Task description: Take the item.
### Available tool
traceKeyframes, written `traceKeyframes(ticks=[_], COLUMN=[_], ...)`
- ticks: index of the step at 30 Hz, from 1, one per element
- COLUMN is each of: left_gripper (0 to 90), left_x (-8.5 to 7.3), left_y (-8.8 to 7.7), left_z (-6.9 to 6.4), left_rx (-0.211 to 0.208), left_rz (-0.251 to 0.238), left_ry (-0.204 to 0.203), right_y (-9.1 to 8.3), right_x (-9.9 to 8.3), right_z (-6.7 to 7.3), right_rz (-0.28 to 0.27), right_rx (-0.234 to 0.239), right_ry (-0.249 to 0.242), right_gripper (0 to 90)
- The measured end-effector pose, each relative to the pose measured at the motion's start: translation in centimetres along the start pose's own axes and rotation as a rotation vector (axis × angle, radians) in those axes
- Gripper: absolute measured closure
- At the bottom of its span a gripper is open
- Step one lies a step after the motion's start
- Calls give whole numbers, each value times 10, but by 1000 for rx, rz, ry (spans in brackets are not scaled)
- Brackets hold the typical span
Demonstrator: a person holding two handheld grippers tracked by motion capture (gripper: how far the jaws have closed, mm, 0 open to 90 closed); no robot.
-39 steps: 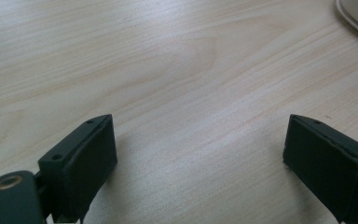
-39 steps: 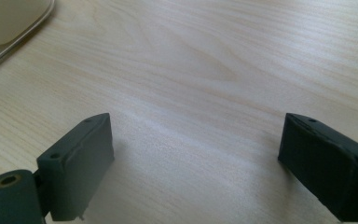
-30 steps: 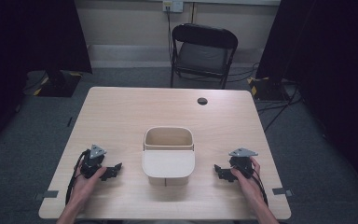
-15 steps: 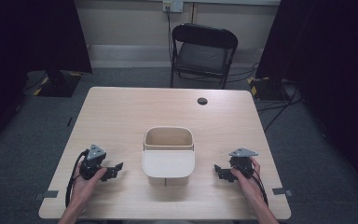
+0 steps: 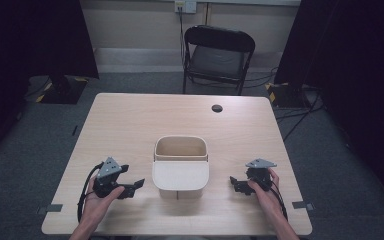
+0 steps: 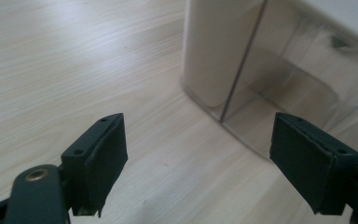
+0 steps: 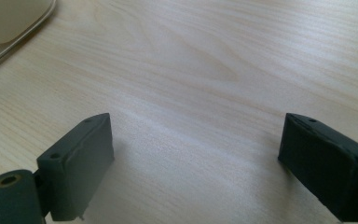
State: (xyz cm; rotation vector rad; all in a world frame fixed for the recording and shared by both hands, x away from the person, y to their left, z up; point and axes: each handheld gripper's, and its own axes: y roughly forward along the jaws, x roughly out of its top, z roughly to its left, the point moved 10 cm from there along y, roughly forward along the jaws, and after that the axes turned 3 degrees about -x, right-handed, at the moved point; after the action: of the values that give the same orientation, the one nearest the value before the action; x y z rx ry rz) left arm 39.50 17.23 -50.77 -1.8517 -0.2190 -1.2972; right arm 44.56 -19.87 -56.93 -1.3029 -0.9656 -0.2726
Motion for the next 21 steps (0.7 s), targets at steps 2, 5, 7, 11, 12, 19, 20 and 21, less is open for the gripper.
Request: traceKeyframes(ticks=[2,5,7,11,12,19,20,21], left_gripper=[184,185,188,211,212,213,213,214], left_x=[3,6,7,9,9,13,12,12], left_y=[0,0,0,1,2,5,6,7], left_z=[-7,-15,-20,-30,-32,-45,-46,-47], left_rx=[-26,-51,-63,-96,-106,-150,-152,-154], left_rz=[-15,-24,-23,-23,-21,-37,-34,-33], left_ry=[2,21,29,43,50,57,64,68], right_y=[0,0,0,0,0,0,0,0], right_x=[0,0,0,0,0,0,0,0], right_z=[0,0,0,0,0,0,0,0], right_rz=[0,0,0,0,0,0,0,0], right_rx=[0,0,0,0,0,0,0,0], right_ry=[0,0,0,0,0,0,0,0], right_gripper=[93,93,93,93,93,93,93,93])
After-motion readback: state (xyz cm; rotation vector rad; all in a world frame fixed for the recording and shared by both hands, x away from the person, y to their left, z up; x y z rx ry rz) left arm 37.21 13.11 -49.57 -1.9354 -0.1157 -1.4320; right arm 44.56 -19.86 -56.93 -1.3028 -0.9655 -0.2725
